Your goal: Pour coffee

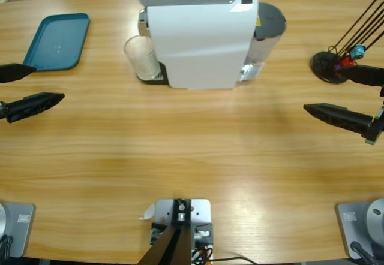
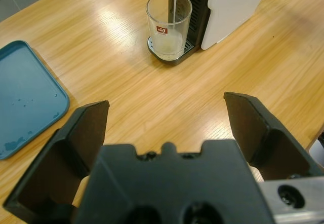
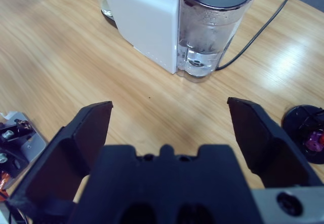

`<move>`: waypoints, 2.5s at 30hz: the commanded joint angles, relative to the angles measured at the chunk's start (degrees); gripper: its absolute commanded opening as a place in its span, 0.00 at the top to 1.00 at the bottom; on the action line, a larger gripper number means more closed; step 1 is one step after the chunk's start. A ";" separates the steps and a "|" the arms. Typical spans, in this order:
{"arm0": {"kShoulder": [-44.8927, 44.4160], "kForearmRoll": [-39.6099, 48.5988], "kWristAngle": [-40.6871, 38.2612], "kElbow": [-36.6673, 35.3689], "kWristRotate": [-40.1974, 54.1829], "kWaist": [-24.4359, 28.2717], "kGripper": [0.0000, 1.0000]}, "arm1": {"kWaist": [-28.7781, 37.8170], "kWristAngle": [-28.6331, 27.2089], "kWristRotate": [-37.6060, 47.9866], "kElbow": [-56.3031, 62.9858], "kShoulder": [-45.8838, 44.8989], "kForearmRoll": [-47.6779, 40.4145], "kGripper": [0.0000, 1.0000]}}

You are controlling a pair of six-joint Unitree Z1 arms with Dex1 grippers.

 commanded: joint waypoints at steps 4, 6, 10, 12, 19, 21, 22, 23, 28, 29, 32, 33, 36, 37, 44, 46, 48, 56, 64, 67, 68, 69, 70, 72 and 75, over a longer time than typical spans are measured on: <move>1.62 -0.49 -1.90 2.21 0.54 -0.51 0.00 | 0.74 0.55 -0.56 1.97 1.61 -0.44 0.00; 1.74 -0.49 -2.14 2.21 0.54 -0.53 0.00 | 0.74 0.57 -0.54 1.97 1.39 -0.44 0.00; 1.84 -0.49 -2.41 2.21 0.52 -0.51 0.00 | 0.74 0.59 -0.52 1.97 1.45 -0.44 0.00; 1.97 -0.49 -2.42 2.21 0.54 -0.47 0.00 | 0.74 0.55 -0.52 1.99 1.39 -0.44 0.00; 2.18 -0.49 -2.58 2.21 0.54 -0.51 0.00 | 0.74 0.55 -0.57 2.06 1.36 -0.44 0.00; 2.18 -0.49 -2.67 2.21 0.54 -0.51 0.00 | 0.74 0.55 -0.54 2.06 1.31 -0.44 0.00; 2.23 -0.49 -2.69 2.21 0.54 -0.47 0.00 | 0.74 0.55 -0.57 2.06 1.31 -0.44 0.00; 2.27 -0.49 -2.72 2.21 0.54 -0.49 0.00 | 0.74 0.55 -0.54 2.06 1.31 -0.44 0.00; 2.27 -0.49 -2.86 2.21 0.54 -0.47 0.00 | 0.74 0.55 -0.50 2.06 1.22 -0.44 0.00; 2.32 -0.49 -2.95 2.21 0.54 -0.47 0.00 | 0.74 0.55 -0.56 2.06 1.22 -0.44 0.00; 2.41 -0.49 -3.23 2.21 0.54 -0.49 0.00 | 0.74 0.57 -0.52 2.06 1.22 -0.44 0.00; 2.50 -0.49 -3.39 2.21 0.54 -0.53 0.00 | 0.74 0.55 -0.52 2.06 1.17 -0.44 0.00; 2.74 -0.55 -3.53 2.21 0.54 -0.47 0.00 | 0.74 0.55 -0.49 2.06 1.04 -0.36 0.00; 2.88 -0.58 -3.62 2.21 0.54 -0.47 0.00 | 0.74 0.55 -0.49 2.06 1.04 -0.36 0.00; 3.25 -0.67 -3.99 2.21 0.54 -0.47 0.00 | 0.74 0.55 -0.49 2.06 1.31 -0.36 0.00; 3.39 -0.67 -4.02 2.21 0.54 -0.49 0.00 | 0.74 0.55 -0.49 2.06 1.36 -0.36 0.00; 3.50 -0.67 -4.08 2.21 0.54 -0.51 0.00 | 0.74 0.57 -0.54 2.06 1.39 -0.36 0.00; 3.80 -0.67 -4.25 2.21 0.54 -0.54 0.00 | 0.74 0.55 -0.49 2.06 1.48 -0.44 0.00; 4.01 -0.76 -4.60 2.21 0.54 -0.49 0.00 | 0.74 0.55 -0.49 2.06 1.48 -0.44 0.00; 4.11 -0.76 -4.69 2.21 0.54 -0.51 0.00 | 0.74 0.55 -0.49 2.06 1.48 -0.44 0.00; 4.11 -0.76 -4.69 2.21 0.54 -0.51 0.00 | 0.74 0.55 -0.50 2.06 1.48 -0.44 0.00; 4.11 -0.76 -4.73 2.21 0.54 -0.53 0.00 | 0.74 0.55 -0.50 2.06 1.46 -0.44 0.00; 4.18 -0.76 -4.83 2.21 0.54 -0.47 0.00 | 0.74 0.55 -0.50 2.06 1.45 -0.44 0.00; 4.25 -0.76 -4.99 2.21 0.54 -0.51 0.00 | 0.74 0.60 -0.49 2.06 1.45 -0.44 0.00; 4.62 -0.99 -5.11 2.21 0.61 -0.51 0.00 | 0.74 0.60 -0.49 2.06 1.52 -0.44 0.00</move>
